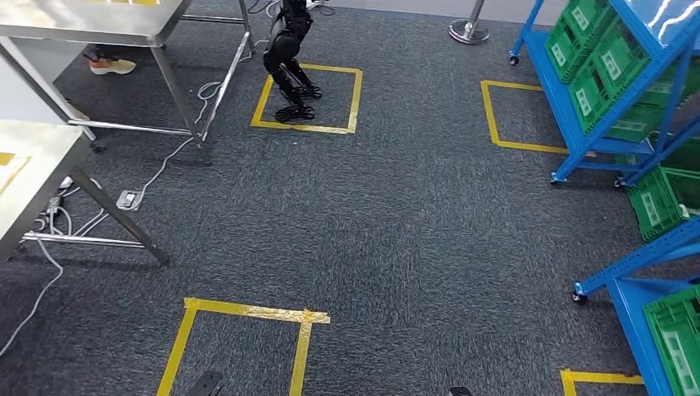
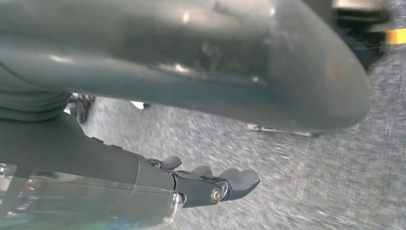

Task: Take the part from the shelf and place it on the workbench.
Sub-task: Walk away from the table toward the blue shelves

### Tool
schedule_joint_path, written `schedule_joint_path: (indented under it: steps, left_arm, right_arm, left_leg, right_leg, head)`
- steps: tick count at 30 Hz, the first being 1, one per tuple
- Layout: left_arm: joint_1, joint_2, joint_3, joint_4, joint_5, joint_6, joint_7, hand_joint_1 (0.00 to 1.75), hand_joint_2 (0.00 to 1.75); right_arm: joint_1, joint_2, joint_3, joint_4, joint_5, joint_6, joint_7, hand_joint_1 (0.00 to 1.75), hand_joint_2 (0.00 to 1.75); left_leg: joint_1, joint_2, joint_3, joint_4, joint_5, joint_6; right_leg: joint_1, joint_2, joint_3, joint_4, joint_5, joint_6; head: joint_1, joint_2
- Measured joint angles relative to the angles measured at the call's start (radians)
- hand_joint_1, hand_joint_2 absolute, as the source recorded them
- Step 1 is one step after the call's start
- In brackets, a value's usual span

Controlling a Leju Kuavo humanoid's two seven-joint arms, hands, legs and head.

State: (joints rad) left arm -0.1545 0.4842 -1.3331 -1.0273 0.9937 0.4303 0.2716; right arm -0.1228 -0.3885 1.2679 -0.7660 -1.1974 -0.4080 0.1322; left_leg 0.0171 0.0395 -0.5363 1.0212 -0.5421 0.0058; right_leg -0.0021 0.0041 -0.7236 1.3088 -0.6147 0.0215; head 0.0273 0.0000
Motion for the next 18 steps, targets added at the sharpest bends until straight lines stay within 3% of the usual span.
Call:
schedule_joint_path:
  steps: [1,2,4,6,8,9,11,12,14,15,16,17,18]
  left_arm:
    - [0.000,0.000,0.000,0.001,0.000,0.000,0.000,0.00,0.00]
    - [-0.001,0.000,0.000,0.001,0.000,0.000,0.000,0.00,0.00]
    - [-0.003,-0.001,0.001,0.002,0.000,0.000,-0.001,0.00,0.00]
    - [-0.004,-0.002,0.001,0.002,0.001,0.000,-0.003,0.00,0.00]
    - [-0.005,-0.004,0.001,0.002,0.002,0.000,-0.003,0.00,0.00]
    - [-0.006,-0.005,0.002,0.002,0.003,0.000,-0.004,0.00,0.00]
    - [-0.008,-0.008,0.006,0.002,0.004,0.000,-0.005,0.00,0.00]
    - [-0.007,-0.009,0.008,0.003,0.005,0.001,-0.005,0.00,0.00]
    - [-0.003,-0.010,0.009,0.005,0.006,0.001,-0.005,0.00,0.00]
    - [-0.002,-0.010,0.009,0.006,0.007,0.001,-0.004,0.00,0.00]
    - [0.000,-0.010,0.010,0.007,0.007,0.001,-0.004,0.00,0.00]
    - [0.000,-0.010,0.010,0.008,0.007,0.001,-0.004,0.00,0.00]
    - [0.000,-0.011,0.012,0.008,0.007,0.001,-0.004,0.00,0.00]
  right_arm:
    - [0.003,0.001,0.000,0.000,-0.001,0.001,0.000,0.00,0.00]
    - [0.005,0.001,0.000,0.000,-0.002,0.001,0.000,0.00,0.00]
    - [0.005,0.001,0.000,0.000,-0.001,0.001,0.000,0.00,0.00]
    - [0.002,0.000,0.000,0.001,-0.002,0.001,0.000,0.00,0.00]
    - [0.003,-0.001,0.000,0.002,-0.004,0.001,0.000,0.00,0.00]
    - [0.005,-0.002,0.000,0.003,-0.006,0.001,0.000,0.00,0.00]
    - [0.003,-0.004,0.000,0.003,-0.006,0.002,0.000,0.00,0.00]
    - [0.001,-0.004,0.000,0.004,-0.006,0.002,0.000,0.00,0.00]
    - [-0.003,-0.004,0.000,0.004,-0.006,0.003,0.000,0.00,0.00]
    - [-0.002,-0.004,0.000,0.004,-0.006,0.003,0.000,0.00,0.00]
    - [-0.001,-0.004,0.000,0.004,-0.006,0.003,0.000,0.00,0.00]
    - [0.000,-0.003,0.000,0.004,-0.006,0.004,0.000,0.00,0.00]
    - [0.001,-0.003,0.000,0.004,-0.006,0.004,0.000,0.00,0.00]
  left_leg:
    - [0.000,0.014,0.005,0.000,-0.005,-0.001]
    - [0.000,0.025,0.011,0.000,-0.010,-0.003]
    - [-0.002,0.045,0.022,-0.001,-0.019,-0.010]
    - [-0.004,0.062,0.029,-0.004,-0.026,-0.020]
    - [-0.005,0.079,0.037,-0.010,-0.030,-0.028]
    - [-0.003,0.066,0.042,-0.010,-0.036,-0.033]
    - [0.000,0.005,0.024,0.041,-0.073,-0.039]
    - [0.002,-0.030,-0.005,0.100,-0.103,-0.040]
    - [0.001,-0.049,-0.084,0.233,-0.147,-0.041]
    - [0.001,-0.048,-0.111,0.266,-0.143,-0.041]
    - [0.001,-0.048,-0.121,0.259,-0.117,-0.041]
    - [0.001,-0.052,-0.112,0.216,-0.074,-0.040]
    - [0.003,-0.072,-0.091,0.152,-0.027,-0.039]
  right_leg:
    - [-0.001,-0.003,0.004,-0.017,0.024,-0.001]
    - [0.000,-0.008,0.029,-0.072,0.063,-0.003]
    - [0.008,-0.046,0.094,-0.208,0.123,-0.014]
    - [0.020,-0.076,0.125,-0.274,0.133,-0.026]
    - [0.025,-0.065,0.126,-0.281,0.129,-0.035]
    - [0.023,-0.055,0.131,-0.288,0.131,-0.040]
    - [0.017,-0.038,0.144,-0.303,0.135,-0.051]
    - [0.015,-0.027,0.149,-0.308,0.136,-0.056]
    - [0.015,-0.001,0.152,-0.307,0.134,-0.061]
    - [0.016,0.013,0.154,-0.306,0.131,-0.062]
    - [0.016,0.028,0.157,-0.304,0.128,-0.062]
    - [0.015,0.043,0.161,-0.301,0.125,-0.060]
    - [0.013,0.057,0.164,-0.297,0.120,-0.057]
  head:
    - [0.001,0.000]
    - [0.002,0.000]
    - [0.004,0.000]
    - [0.006,0.000]
    - [0.006,0.000]
    - [0.005,0.000]
    - [0.002,0.000]
    - [-0.001,0.000]
    - [-0.008,0.000]
    - [-0.011,0.000]
    - [-0.012,0.000]
    - [-0.014,0.000]
    - [-0.016,0.000]
